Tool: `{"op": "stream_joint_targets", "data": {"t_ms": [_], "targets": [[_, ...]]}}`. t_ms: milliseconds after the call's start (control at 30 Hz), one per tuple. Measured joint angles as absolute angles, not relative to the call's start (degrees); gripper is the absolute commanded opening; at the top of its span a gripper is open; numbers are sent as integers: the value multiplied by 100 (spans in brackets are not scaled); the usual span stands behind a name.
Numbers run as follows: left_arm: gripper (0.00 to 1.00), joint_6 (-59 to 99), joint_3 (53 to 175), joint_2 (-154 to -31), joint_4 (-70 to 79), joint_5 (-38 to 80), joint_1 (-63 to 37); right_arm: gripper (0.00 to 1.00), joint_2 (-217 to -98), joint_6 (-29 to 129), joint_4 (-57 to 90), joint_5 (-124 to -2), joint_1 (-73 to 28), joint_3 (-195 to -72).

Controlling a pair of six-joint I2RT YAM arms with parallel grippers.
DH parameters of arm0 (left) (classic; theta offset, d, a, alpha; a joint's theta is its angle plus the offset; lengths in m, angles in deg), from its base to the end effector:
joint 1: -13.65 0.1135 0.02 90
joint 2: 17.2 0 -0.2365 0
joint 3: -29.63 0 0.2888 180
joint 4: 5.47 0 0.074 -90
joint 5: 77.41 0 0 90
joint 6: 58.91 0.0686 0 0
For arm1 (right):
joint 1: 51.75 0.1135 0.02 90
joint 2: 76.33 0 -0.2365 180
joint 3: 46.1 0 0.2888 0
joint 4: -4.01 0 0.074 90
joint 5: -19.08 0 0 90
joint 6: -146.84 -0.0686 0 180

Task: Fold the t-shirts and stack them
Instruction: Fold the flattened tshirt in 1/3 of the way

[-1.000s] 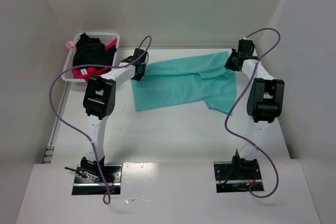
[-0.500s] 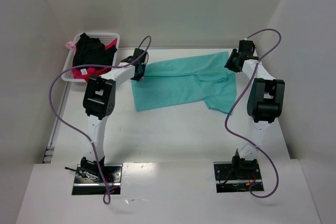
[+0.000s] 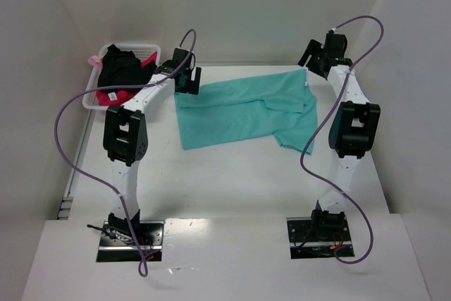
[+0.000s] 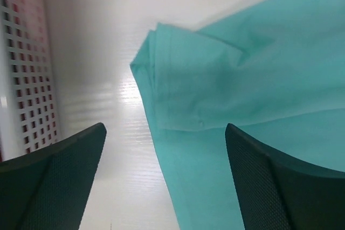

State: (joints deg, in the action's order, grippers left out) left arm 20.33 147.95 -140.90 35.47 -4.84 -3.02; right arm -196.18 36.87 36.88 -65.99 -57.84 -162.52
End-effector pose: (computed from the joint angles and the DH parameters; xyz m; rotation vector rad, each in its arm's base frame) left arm 0.5185 -0.1338 0.1823 -0.0229 2.3356 0.1256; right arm 0.5383 -0.0515 0.2171 0.4515 2.1646 0.2297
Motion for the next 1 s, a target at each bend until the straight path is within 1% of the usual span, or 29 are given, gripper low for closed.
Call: {"op": "stream_joint_targets", "data": {"t_ms": [67,133,233,333,433,467,500,633,767,800,867,933,967,1000], "targets": [[100,2019,14880,-13976,3527,-515,-293,87,-19863,3722,3726,-6558,-5786,-16720],[100,2011,14915,-13893,3507,-532,-285,88,-20055,3781,3728,-6555,-5788,-17015],[100,1963,14863,-13843,3475,-521,-278,90,-20088,3869,3778,-6606,-5793,-16940],[100,1827,14454,-13681,3378,-403,-265,92,-19959,3945,3708,-6660,-5793,-16470],[100,1670,13870,-13447,3223,-130,-237,97,-19679,4009,3704,-6728,-5793,-15795],[100,1598,13691,-13368,3182,-32,-230,97,-19553,4024,3706,-6748,-5793,-15583],[100,1569,13527,-13287,3116,82,-226,99,-19389,4044,3699,-6774,-5793,-15364],[100,1429,12939,-12855,2887,633,-217,99,-18466,4083,3614,-6940,-5797,-14608],[100,1346,12583,-12308,2692,1282,-215,85,-17592,4061,3422,-7014,-5799,-14210],[100,1300,12404,-12107,2616,1437,-215,84,-17489,4039,3409,-7027,-5802,-14195],[100,1274,12111,-11775,2585,1741,-215,84,-17393,3998,3400,-7051,-5802,-14195],[100,1276,11914,-11556,2585,2023,-215,80,-17421,3974,3457,-7047,-5802,-14193],[100,1276,11866,-11515,2594,2145,-215,78,-17448,3969,3489,-7047,-5802,-14162],[100,1281,11844,-11511,2602,2250,-215,71,-17470,3954,3518,-7054,-5802,-14092]]}}
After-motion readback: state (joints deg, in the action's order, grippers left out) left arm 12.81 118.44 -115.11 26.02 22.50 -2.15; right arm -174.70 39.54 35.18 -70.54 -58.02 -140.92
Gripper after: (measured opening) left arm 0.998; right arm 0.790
